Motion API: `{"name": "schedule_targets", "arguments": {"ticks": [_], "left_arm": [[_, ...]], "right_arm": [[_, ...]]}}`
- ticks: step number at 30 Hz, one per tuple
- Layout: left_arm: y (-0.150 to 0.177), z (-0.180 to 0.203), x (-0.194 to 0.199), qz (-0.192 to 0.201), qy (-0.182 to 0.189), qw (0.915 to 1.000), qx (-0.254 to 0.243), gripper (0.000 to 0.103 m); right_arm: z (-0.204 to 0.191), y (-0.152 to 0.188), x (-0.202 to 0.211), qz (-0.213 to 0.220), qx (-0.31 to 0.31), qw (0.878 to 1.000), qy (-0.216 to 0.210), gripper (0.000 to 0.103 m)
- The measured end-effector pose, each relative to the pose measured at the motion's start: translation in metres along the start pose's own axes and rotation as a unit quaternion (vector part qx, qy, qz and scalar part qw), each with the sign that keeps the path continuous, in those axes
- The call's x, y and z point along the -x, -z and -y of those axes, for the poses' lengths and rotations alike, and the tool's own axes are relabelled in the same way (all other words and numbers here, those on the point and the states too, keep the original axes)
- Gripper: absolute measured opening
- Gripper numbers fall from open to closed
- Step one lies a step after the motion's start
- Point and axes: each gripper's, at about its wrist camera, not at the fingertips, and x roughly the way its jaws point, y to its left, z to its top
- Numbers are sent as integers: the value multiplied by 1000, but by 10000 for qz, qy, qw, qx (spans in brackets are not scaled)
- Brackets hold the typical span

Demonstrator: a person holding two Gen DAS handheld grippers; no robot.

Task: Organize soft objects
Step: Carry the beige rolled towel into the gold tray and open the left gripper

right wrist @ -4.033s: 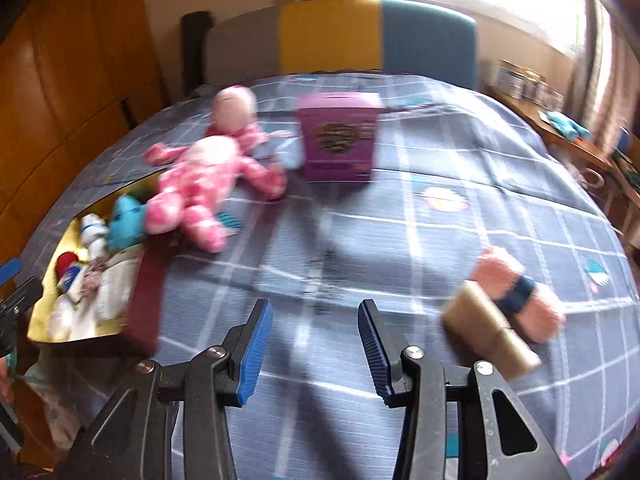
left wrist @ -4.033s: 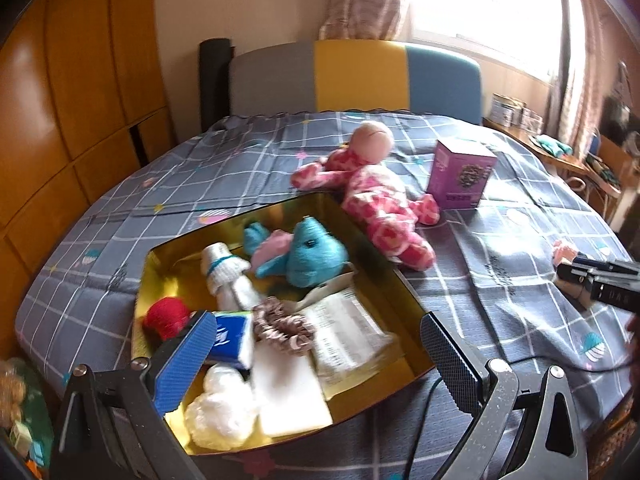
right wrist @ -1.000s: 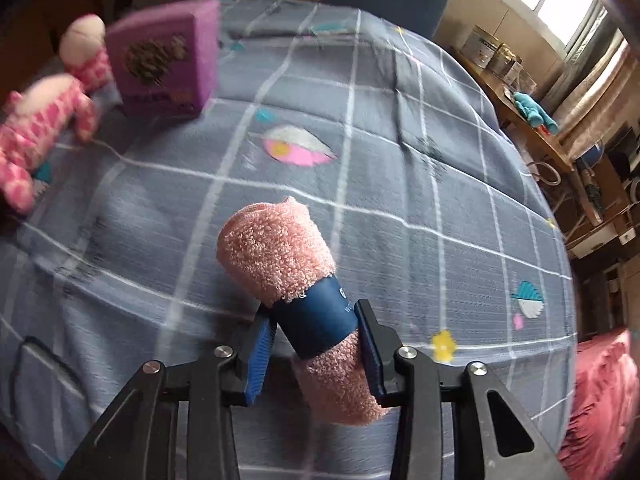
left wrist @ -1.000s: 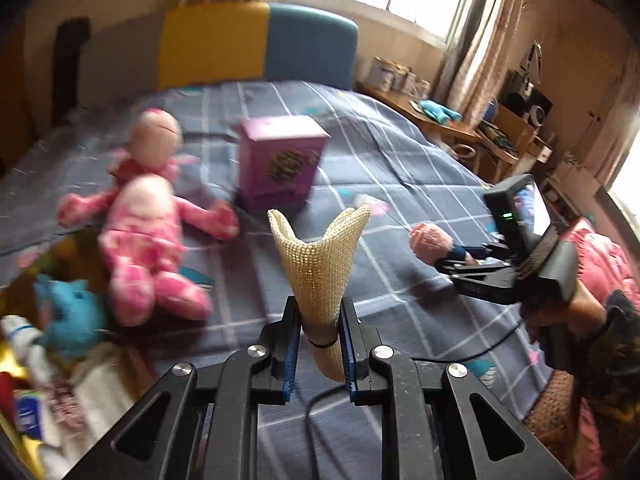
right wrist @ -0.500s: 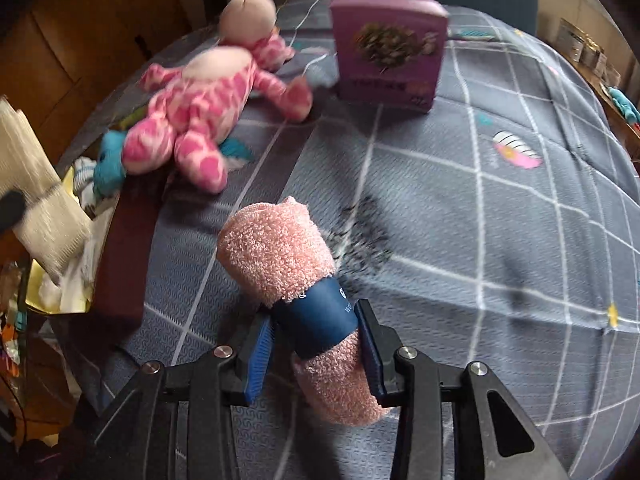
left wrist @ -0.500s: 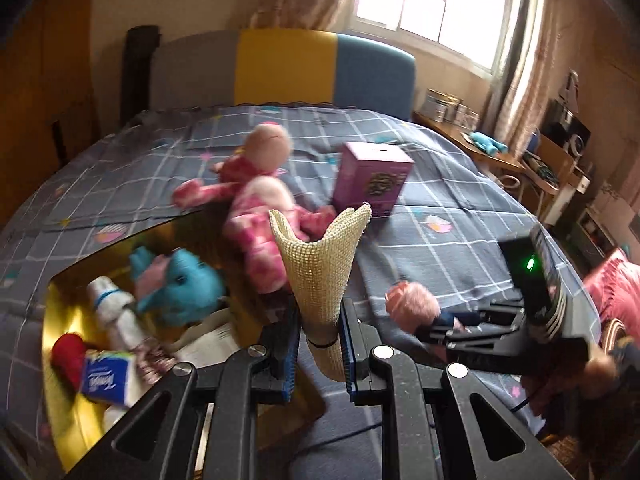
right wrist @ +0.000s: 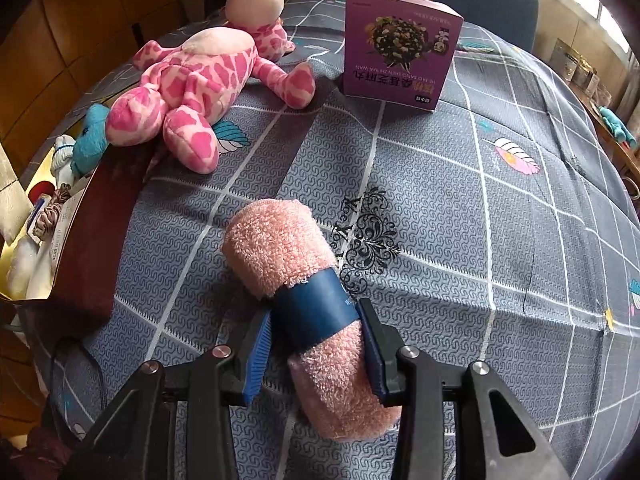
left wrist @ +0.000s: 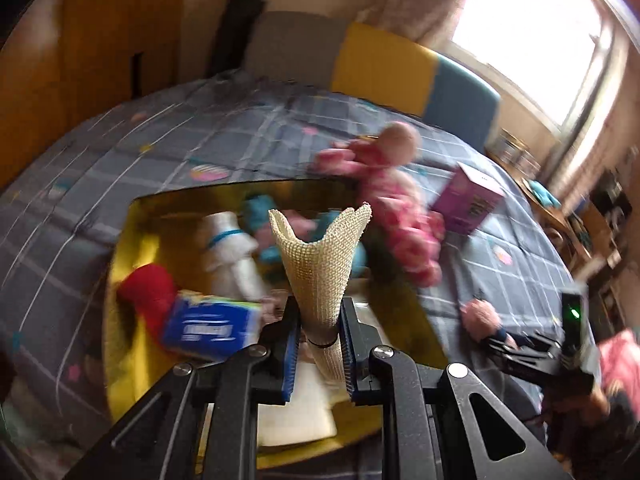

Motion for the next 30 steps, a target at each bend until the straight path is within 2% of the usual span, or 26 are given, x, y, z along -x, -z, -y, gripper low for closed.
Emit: {"name": "schedule_targets", "arguments": {"ticks": [4, 6, 9, 10, 11, 13, 15, 17, 24, 28, 30], "left_arm": [[-1, -23, -13, -156, -113, 9994, 273, 19], [2, -28, -20, -266, -4, 9990, 368, 19], [5, -33, -32, -400, -66, 9981, 455, 24], [4, -33, -35, -422, -98, 9981, 446, 28], [3, -35, -38, -436, -203, 9977, 470, 41], [2, -38, -42, -399, -419, 9973, 459, 51], [2, -42, -40, -345, -585, 9964, 497, 56], [2, -47, -35, -228, -723, 9955, 567, 71], [8, -58, -14, 103, -1159, 9919, 511, 79], [13, -52, 0, 262, -1315, 9901, 410, 91], [16, -47, 8, 352, -1389, 9891, 346, 93]], "right_arm": [[1, 1, 3, 62, 30, 10000, 9, 41], [1, 2, 3, 79, 22, 10000, 0, 41], [1, 2, 3, 94, 43, 9999, 10, 41], [1, 2, 3, 98, 44, 9999, 13, 41], [0, 2, 3, 105, 47, 9999, 15, 41], [0, 3, 4, 117, 52, 9999, 14, 41], [0, 4, 4, 129, 49, 9999, 11, 41], [1, 4, 5, 135, 39, 9999, 10, 41], [2, 4, 5, 165, 9, 9999, 33, 42], [1, 5, 5, 218, 46, 9997, 99, 42], [-1, 6, 5, 248, 84, 9995, 173, 42]]}}
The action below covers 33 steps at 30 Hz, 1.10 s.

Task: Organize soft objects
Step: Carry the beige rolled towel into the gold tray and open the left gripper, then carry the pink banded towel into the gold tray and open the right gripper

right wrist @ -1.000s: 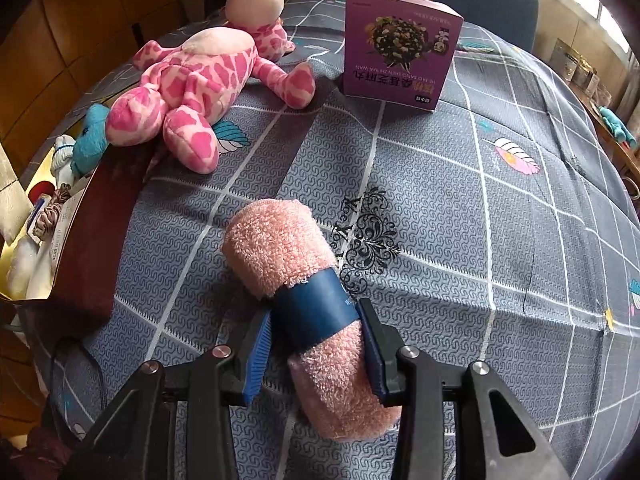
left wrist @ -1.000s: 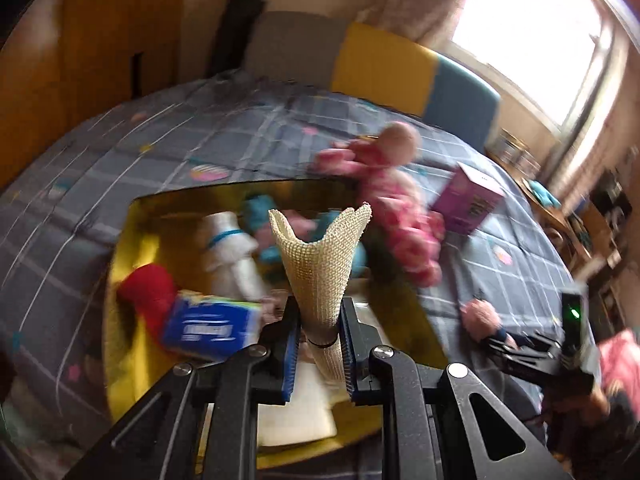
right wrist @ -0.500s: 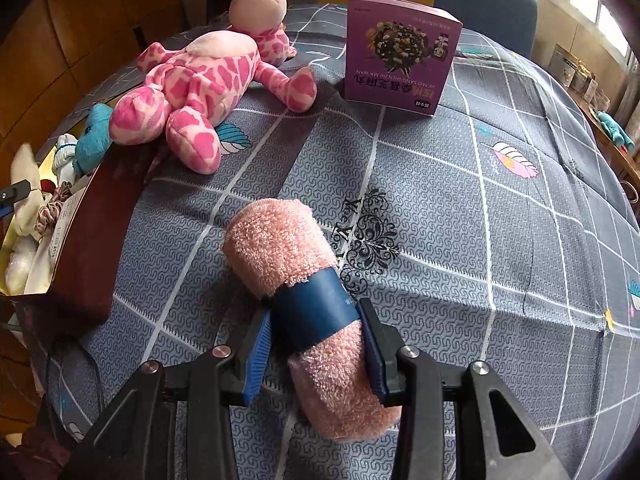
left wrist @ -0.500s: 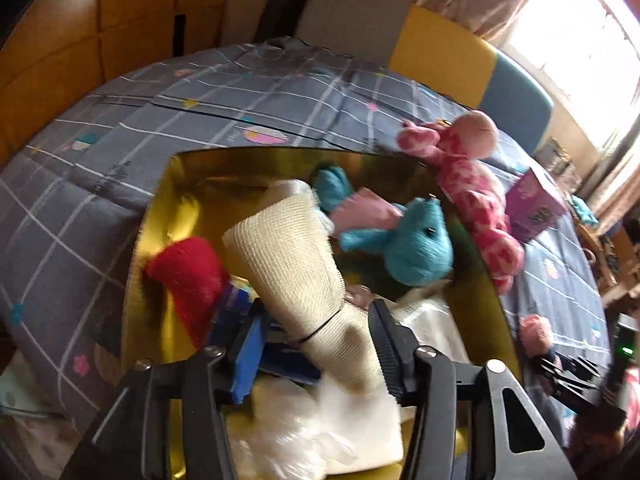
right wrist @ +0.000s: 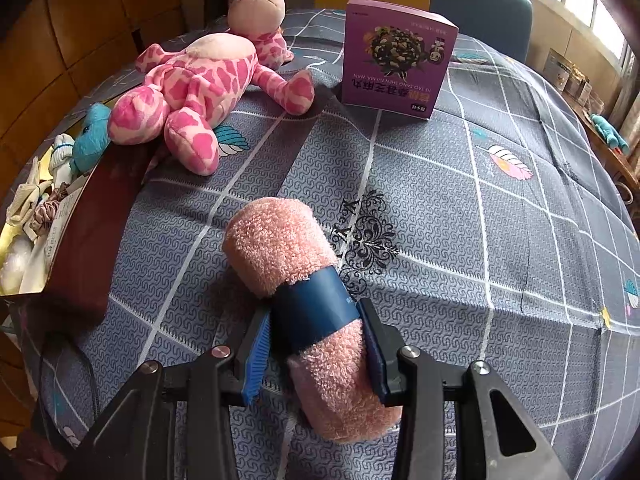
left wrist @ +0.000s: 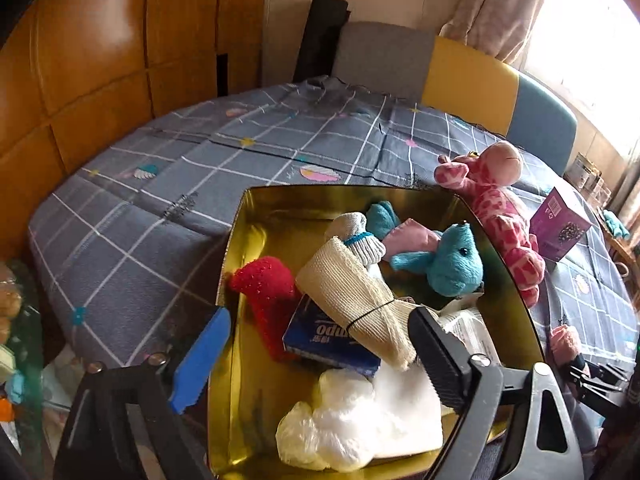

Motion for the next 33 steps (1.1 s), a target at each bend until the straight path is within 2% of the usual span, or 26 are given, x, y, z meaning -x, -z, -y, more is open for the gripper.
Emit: {"name": "schedule_targets", "arguments": {"ticks": [4, 15, 18, 21, 30, 33], "left_arm": [[4, 7, 13, 112, -9, 9999, -12, 102], [11, 18, 38, 392, 35, 9992, -2, 103], [12, 19, 43, 466, -141, 9988, -6, 103], [14, 20, 46, 526, -165, 9985, 16, 103], [16, 20, 50, 564, -430, 9975, -5, 103], [17, 19, 49, 544, -471, 9974, 4, 103]], "right_arm": [[-7, 4, -1, 74, 165, 9995, 245, 43], [-15, 11, -1, 346, 235, 9970, 645, 43], [-17, 14, -1, 465, 238, 9959, 742, 44], [-19, 14, -1, 466, 219, 9952, 829, 44], [-18, 11, -1, 285, 35, 9957, 875, 42], [-18, 8, 7, 241, -159, 9969, 726, 41]]}}
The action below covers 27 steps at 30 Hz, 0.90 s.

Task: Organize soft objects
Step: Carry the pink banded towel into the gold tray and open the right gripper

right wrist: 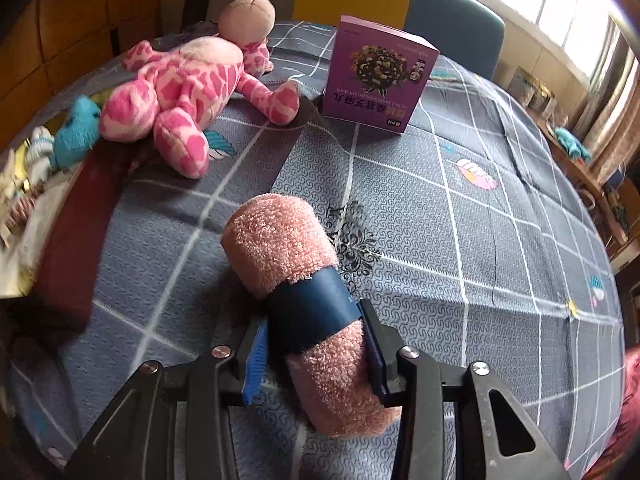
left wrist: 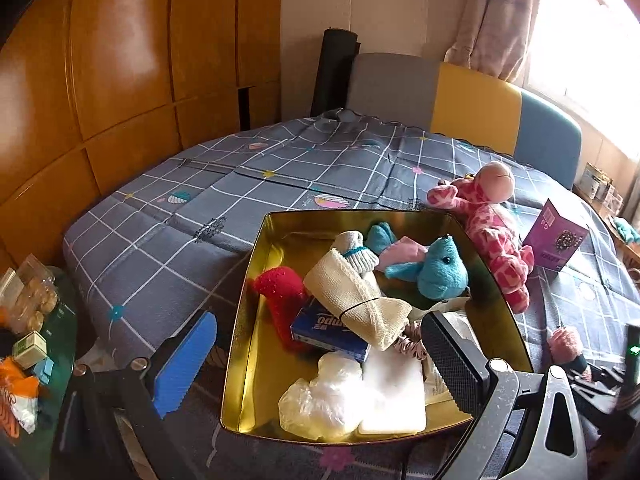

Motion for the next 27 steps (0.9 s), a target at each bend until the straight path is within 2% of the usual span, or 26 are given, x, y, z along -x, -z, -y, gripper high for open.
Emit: {"name": "schedule_targets", "arguments": {"ticks": [7, 13, 19, 22, 27], "left_arm": [[-1, -1, 0, -9, 6, 10000, 34, 103], [-2, -5, 1, 18, -29, 10000, 74, 103], [-2, -13, 0, 0, -52, 9999, 146, 103], [-2, -17, 0, 4, -73, 9998, 191, 103], [-3, -23, 1, 41, -118, 9996, 246, 103]], "right_arm": [[-17, -8, 42, 218, -111, 9975, -668, 41], [-60, -25, 75, 390, 116, 9887, -1445, 41], [-102, -49, 82, 362, 281, 9789, -1989, 41], [-122, -55, 76, 257, 359, 9762, -2124, 41], [-155, -61, 57, 175, 618, 9780, -1985, 41]]}}
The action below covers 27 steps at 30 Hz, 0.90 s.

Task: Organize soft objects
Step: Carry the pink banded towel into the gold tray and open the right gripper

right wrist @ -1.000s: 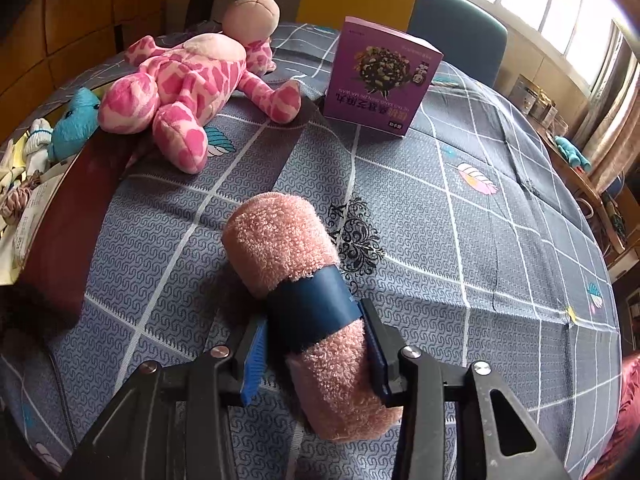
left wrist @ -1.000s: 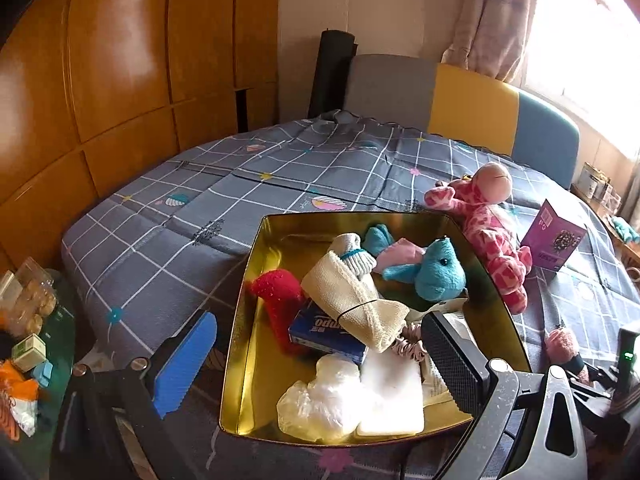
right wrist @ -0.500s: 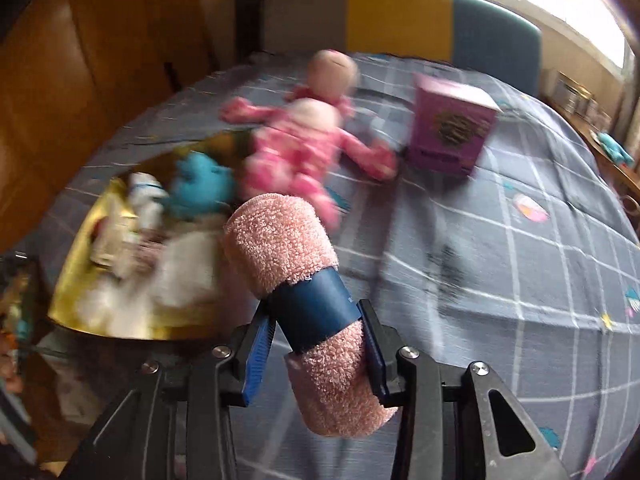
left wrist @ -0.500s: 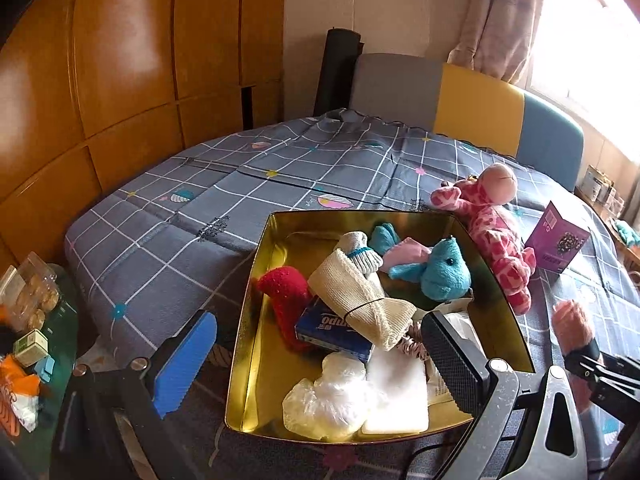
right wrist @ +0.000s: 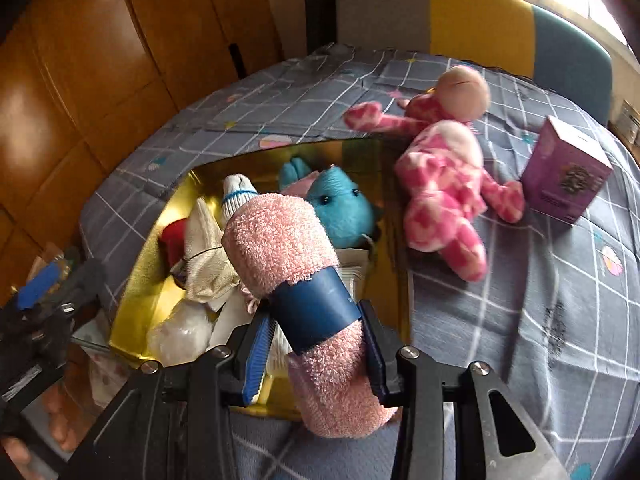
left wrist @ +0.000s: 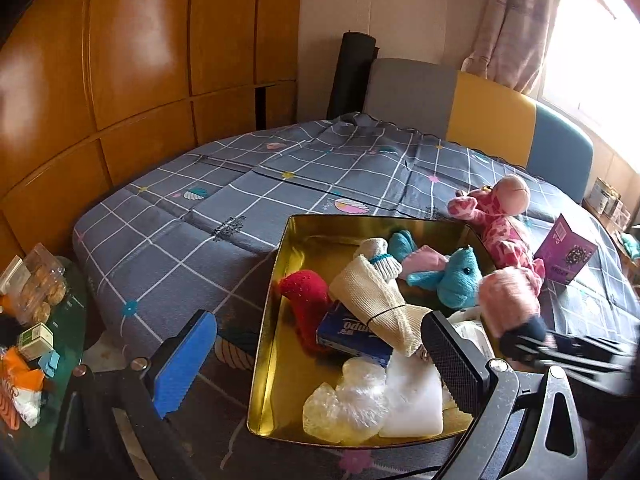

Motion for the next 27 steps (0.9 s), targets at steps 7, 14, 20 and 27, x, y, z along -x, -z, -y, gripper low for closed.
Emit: {"name": "schedule_targets", "arguments": {"ticks": [7, 14, 20, 27], "left_arm": [[2, -1, -6, -78, -13, 10000, -6, 103], [4, -4, -11, -144, -64, 9999, 32, 103], [3, -3, -10, -121, -59, 9999, 12, 103], [3, 0, -7, -96, -25, 9999, -27, 103]], "right_arm": [[-11, 0, -61, -246, 391, 9962, 731, 41], [-5, -2, -63, -287, 259, 9970, 669, 45], [0, 3, -60, -198, 190, 9983, 517, 48], [4, 10, -47, -61, 89, 9990, 444, 58]]}}
